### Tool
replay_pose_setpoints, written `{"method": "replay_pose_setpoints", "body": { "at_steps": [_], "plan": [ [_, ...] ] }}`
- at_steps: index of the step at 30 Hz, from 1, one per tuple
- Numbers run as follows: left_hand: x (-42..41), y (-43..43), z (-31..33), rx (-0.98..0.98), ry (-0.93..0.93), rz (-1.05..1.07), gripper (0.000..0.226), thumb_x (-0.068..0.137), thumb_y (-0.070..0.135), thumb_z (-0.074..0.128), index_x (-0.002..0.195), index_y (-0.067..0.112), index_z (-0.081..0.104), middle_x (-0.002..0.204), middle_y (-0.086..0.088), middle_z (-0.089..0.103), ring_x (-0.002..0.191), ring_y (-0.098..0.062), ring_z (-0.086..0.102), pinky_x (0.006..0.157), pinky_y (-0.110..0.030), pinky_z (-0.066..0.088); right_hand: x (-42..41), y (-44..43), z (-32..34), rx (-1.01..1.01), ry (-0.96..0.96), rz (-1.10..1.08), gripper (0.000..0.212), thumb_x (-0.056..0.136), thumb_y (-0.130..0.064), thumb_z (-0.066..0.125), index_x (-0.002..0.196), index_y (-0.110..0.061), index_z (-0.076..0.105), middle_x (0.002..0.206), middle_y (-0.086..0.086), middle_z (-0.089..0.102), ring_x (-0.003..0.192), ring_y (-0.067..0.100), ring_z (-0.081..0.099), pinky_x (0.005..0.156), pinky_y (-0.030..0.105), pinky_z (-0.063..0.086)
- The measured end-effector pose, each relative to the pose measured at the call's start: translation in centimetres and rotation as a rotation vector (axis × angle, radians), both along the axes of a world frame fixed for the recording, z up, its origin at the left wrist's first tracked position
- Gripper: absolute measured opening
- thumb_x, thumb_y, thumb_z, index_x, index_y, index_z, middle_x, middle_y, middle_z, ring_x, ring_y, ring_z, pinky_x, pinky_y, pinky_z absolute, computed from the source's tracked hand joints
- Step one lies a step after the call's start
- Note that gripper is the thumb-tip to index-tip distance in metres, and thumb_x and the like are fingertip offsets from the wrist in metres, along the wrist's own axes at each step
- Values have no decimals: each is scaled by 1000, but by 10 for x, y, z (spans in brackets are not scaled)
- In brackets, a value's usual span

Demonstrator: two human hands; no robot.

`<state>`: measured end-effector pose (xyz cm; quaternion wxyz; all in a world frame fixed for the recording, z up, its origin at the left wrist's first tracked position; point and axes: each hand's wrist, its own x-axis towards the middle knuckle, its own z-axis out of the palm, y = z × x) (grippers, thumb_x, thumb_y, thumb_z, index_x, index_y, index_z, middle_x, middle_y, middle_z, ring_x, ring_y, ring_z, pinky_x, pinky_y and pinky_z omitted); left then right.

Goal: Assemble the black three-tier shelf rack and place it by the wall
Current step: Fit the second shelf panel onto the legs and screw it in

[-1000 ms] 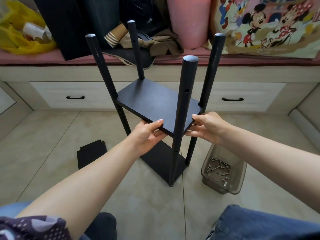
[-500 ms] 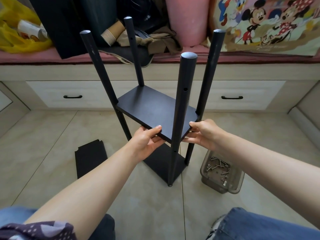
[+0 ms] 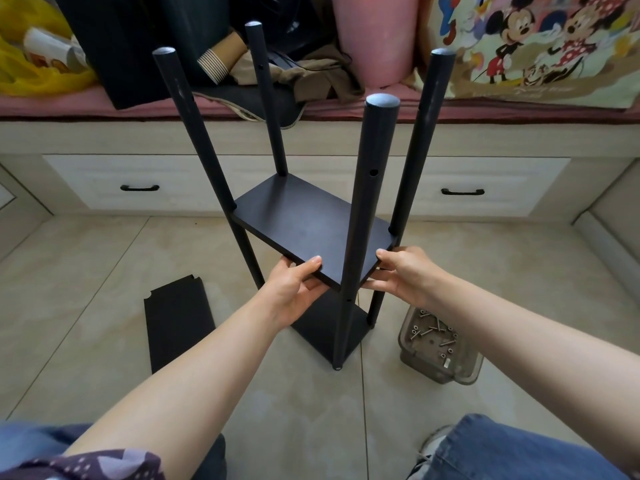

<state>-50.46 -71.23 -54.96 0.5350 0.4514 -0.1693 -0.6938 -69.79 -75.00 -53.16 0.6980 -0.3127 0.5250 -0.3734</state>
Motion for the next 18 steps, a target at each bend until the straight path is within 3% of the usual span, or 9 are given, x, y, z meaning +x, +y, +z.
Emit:
{"method": "replay_pose_setpoints", "body": {
  "at_steps": [10,14,18],
  "plan": [
    [3,-1,-8,0,-54,64,38,92,4,68,122,21,52,128,-11,64,108,-31,69,66,-35,62,6,-1,-8,-9,-17,9,23,103,-8,49,125,-3,47,117,21,66,91,31,74,64,44,61],
    [18,5,-7,6,-55,126,37,92,2,67,122,19,53,124,-12,67,103,-30,73,65,-36,62,23,-2,-8,-17,-16,33,19,102,-8,50,120,-3,47,113,20,67,90,32,74,67,48,62],
    [33,15,-5,41,-21,199,37,93,2,64,128,11,55,121,-17,70,103,-32,73,76,-38,63,44,0,-9,-23,-11,66,5,102,-9,50,99,-12,49,102,14,68,80,26,75,68,49,62]
  ]
}}
